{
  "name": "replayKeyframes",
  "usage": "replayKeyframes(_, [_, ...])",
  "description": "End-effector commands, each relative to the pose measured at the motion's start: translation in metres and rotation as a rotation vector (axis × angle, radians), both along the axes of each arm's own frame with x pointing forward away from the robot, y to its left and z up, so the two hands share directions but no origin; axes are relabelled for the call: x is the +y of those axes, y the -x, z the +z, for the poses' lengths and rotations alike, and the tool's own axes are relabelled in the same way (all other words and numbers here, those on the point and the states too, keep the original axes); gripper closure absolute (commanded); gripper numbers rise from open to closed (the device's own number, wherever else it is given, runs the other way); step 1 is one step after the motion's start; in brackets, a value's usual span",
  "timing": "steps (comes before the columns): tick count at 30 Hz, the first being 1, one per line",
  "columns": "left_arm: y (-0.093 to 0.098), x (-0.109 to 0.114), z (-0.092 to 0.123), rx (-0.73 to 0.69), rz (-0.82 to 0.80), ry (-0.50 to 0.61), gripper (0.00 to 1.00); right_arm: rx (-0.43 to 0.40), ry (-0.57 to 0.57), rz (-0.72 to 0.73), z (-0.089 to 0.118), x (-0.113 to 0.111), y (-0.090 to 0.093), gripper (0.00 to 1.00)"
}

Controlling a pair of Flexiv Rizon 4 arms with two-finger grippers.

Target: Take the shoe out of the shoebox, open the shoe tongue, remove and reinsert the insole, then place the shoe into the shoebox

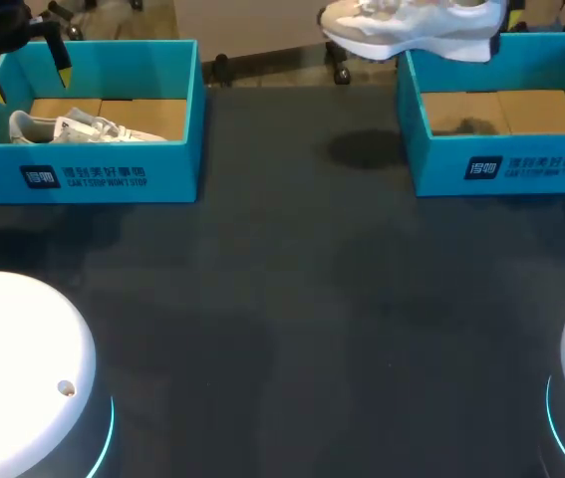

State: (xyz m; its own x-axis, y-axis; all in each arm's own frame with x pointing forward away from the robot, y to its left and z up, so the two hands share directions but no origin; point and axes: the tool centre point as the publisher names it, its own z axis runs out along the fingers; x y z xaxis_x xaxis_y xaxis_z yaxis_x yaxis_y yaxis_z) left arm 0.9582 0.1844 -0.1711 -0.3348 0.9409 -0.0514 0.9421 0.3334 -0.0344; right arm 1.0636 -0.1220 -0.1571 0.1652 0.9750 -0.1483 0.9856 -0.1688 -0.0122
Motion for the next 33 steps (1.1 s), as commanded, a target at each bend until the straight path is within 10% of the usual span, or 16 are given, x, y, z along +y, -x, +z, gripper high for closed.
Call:
replayKeyframes(1, [0.002,0.000,0.000,-0.003,0.000,-0.002,0.00,-0.049,0.023,-0.008,0.000,0.019,0.028,1.00])
replayKeyframes(33, [0.002,0.000,0.000,-0.003,0.000,-0.002,0.00,-0.015,0.064,0.037,-0.011,0.117,0.149,1.00])
